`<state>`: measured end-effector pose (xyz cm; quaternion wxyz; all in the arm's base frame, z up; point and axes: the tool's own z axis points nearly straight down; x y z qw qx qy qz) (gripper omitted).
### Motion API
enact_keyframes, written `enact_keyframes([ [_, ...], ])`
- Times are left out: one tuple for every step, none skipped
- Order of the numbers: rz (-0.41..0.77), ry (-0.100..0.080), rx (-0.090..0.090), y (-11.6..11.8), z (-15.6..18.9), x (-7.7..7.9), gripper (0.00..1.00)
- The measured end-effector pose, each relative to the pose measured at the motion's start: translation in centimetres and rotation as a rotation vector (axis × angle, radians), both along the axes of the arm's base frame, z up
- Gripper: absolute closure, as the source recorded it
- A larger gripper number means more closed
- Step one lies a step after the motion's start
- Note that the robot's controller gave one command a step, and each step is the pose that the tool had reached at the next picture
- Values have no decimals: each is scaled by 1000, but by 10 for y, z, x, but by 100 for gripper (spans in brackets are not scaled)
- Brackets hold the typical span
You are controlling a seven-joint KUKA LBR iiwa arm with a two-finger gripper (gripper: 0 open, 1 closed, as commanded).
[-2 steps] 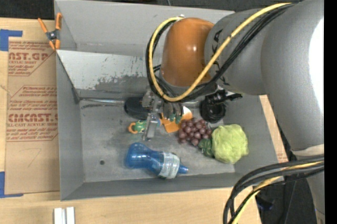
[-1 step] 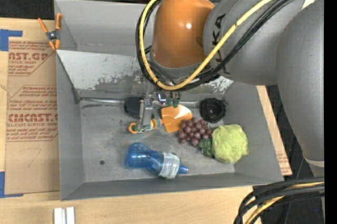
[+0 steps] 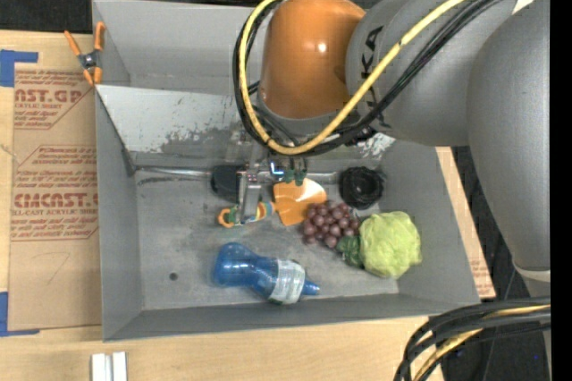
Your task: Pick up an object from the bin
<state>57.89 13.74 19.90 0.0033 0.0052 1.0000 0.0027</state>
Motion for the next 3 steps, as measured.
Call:
enact_keyframes([
  [-49,8,-3,-3,1,-6,0],
  [176,-1,0,53,58,-5,0],
  [-51,8,-5,-2,11,7,0],
])
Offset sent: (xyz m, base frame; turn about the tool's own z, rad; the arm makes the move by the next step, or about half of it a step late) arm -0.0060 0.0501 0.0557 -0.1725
